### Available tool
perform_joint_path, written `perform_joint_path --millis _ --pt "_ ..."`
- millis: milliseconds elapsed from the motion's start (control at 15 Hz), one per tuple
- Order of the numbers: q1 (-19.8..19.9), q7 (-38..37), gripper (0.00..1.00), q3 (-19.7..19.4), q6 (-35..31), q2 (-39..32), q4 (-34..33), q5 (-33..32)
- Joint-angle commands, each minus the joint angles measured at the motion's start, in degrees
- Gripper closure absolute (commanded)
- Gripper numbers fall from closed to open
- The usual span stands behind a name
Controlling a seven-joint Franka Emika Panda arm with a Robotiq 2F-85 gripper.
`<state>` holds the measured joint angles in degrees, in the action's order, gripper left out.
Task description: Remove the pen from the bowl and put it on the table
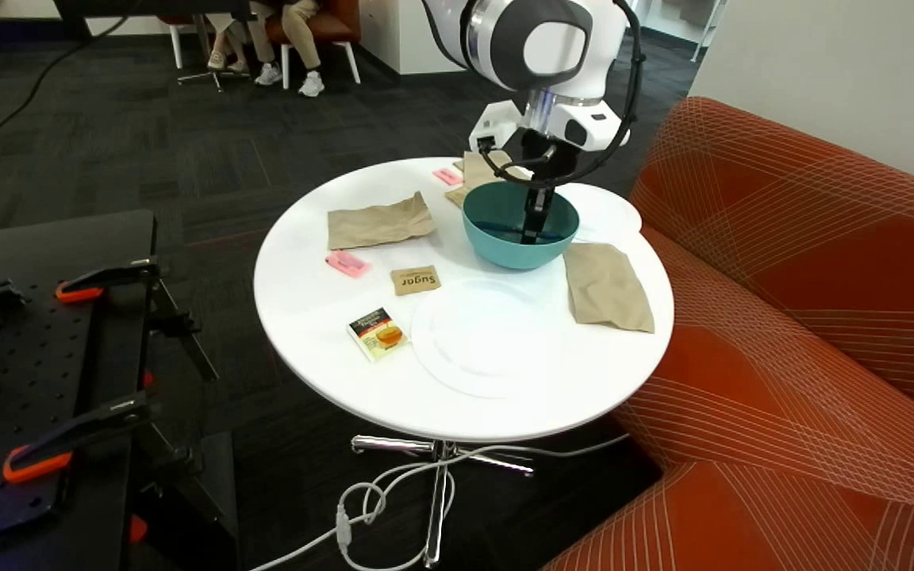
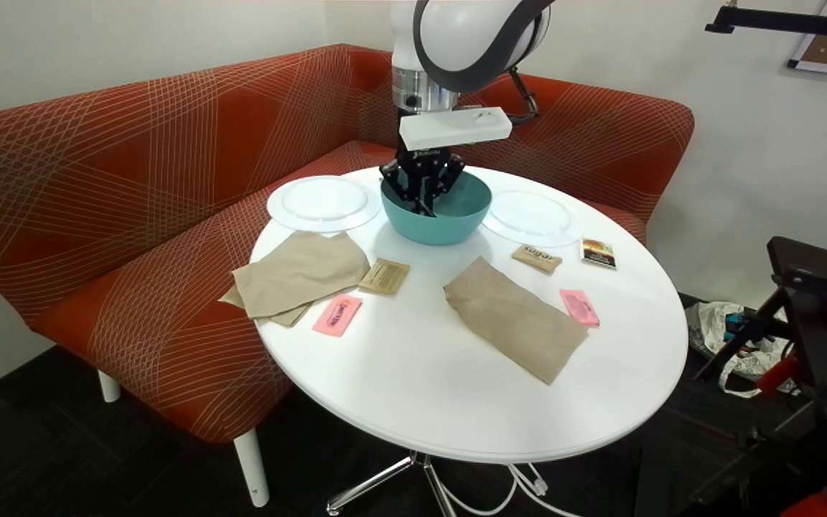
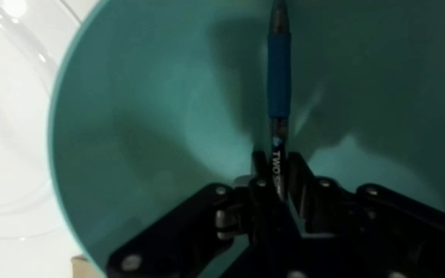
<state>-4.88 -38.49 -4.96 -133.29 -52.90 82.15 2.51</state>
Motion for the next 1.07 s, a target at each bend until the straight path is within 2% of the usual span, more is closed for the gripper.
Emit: perform_joint_path --millis 0,133,467,733,1000 --pt "-0.3 -0.11 1.0 -0.86 2.0 1.15 -0.27 1.03" --pt "-0.73 -0.36 0.97 -1.41 1.09 3.87 2.51 0.67" --pt "-1.15 0.51 0.97 -2.04 -0.95 14.61 11.47 -0.18" --pt "-1.84 2.74 0.97 -1.09 -1.29 23.99 18.2 -1.43" --pt "-4.52 3.39 0.97 0.41 -1.27 32.16 24.87 -4.13"
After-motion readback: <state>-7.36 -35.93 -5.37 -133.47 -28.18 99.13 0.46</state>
